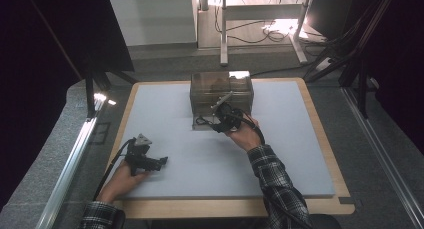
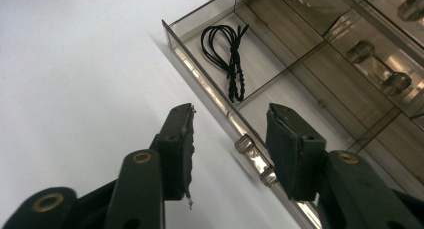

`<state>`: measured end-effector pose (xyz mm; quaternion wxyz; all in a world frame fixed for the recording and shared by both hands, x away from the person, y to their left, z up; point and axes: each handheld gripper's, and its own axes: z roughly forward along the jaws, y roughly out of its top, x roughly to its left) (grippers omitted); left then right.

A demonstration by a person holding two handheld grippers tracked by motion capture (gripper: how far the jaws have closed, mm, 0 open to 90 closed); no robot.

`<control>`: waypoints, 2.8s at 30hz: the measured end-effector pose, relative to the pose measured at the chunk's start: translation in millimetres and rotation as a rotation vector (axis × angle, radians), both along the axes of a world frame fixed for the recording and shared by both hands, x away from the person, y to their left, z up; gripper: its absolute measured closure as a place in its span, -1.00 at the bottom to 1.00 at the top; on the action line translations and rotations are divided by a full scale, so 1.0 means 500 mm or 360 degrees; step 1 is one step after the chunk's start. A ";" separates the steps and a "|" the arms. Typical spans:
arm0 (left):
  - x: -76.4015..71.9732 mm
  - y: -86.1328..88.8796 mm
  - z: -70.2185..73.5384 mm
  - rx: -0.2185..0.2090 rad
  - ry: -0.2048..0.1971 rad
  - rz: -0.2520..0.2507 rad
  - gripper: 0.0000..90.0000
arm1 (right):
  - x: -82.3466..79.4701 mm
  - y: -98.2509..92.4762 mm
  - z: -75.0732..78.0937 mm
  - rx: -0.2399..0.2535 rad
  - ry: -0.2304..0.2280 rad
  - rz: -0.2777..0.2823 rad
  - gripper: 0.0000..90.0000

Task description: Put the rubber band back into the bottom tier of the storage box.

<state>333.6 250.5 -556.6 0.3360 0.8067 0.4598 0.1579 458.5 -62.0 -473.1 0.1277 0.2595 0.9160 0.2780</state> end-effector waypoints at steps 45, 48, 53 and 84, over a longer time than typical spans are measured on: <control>0.000 0.000 0.000 -0.0001 0.0000 0.0001 -1.00 | -0.053 -0.075 -0.002 0.0019 0.0023 0.0000 -0.49; 0.000 0.000 0.000 -0.0001 -0.0001 0.0001 -1.00 | -0.057 -0.084 -0.004 0.0020 0.0030 -0.0006 -0.53; 0.000 0.000 0.000 -0.0001 -0.0001 0.0001 -1.00 | -0.061 -0.103 -0.006 0.0023 0.0039 -0.0022 -0.58; 0.000 0.000 0.000 0.0001 0.0000 0.0001 -1.00 | -0.089 -0.188 -0.020 0.0028 0.0049 -0.0065 -0.77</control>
